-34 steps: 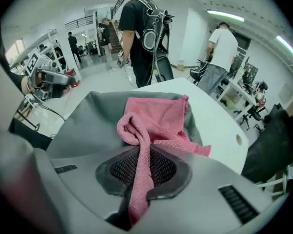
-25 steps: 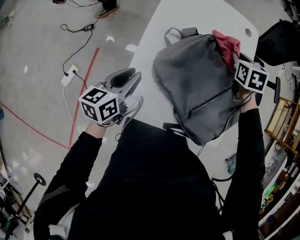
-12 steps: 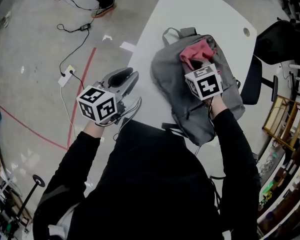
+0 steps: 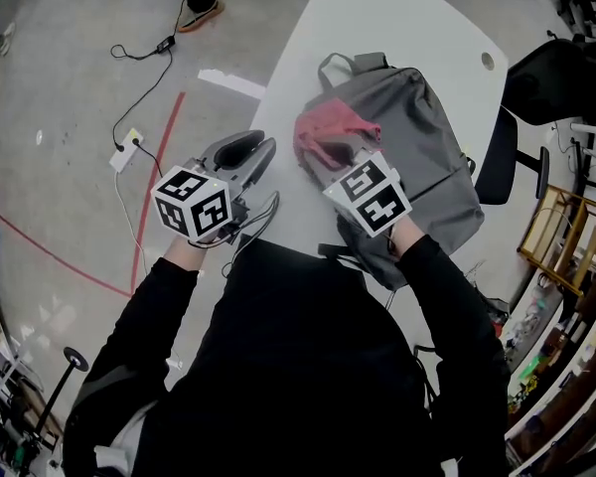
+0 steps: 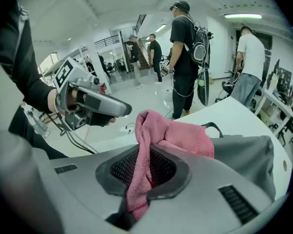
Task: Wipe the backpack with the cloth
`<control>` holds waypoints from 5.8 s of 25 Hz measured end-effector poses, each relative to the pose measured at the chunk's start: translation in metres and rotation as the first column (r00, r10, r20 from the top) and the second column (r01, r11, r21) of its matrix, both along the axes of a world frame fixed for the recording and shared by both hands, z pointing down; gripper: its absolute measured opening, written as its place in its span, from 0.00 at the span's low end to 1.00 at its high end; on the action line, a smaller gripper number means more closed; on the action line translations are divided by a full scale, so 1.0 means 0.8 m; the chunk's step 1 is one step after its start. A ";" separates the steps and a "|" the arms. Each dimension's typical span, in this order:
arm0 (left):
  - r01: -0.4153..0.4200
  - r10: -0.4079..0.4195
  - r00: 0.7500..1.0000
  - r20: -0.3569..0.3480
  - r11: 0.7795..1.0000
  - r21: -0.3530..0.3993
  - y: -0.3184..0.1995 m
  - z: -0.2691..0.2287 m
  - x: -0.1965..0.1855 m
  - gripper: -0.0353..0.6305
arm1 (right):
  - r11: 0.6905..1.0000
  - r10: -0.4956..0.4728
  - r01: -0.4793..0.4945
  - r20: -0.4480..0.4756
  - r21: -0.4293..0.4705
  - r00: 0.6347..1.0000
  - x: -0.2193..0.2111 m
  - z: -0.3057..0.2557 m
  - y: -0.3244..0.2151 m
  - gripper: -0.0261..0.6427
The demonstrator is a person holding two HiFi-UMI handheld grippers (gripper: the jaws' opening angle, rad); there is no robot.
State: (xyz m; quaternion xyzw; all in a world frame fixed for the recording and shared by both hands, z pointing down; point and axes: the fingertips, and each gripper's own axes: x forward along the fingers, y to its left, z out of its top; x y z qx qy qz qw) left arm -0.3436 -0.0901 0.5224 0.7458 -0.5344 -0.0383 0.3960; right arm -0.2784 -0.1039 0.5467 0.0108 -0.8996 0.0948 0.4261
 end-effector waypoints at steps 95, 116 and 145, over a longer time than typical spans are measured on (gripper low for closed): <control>-0.050 0.048 0.998 -0.034 0.997 -0.060 0.038 0.016 -0.008 0.22 | 0.987 0.138 -0.118 -0.191 0.112 0.972 0.151 0.009 -0.027 0.12; -0.204 0.204 0.979 0.011 0.979 -0.032 0.005 0.006 0.040 0.22 | 0.862 0.500 -0.457 -0.229 0.218 0.835 0.299 -0.028 -0.103 0.12; -0.450 0.492 0.870 -0.046 0.827 0.336 -0.024 -0.223 0.282 0.54 | 0.859 0.500 -0.218 0.665 -0.464 0.555 0.232 -0.281 -0.010 0.12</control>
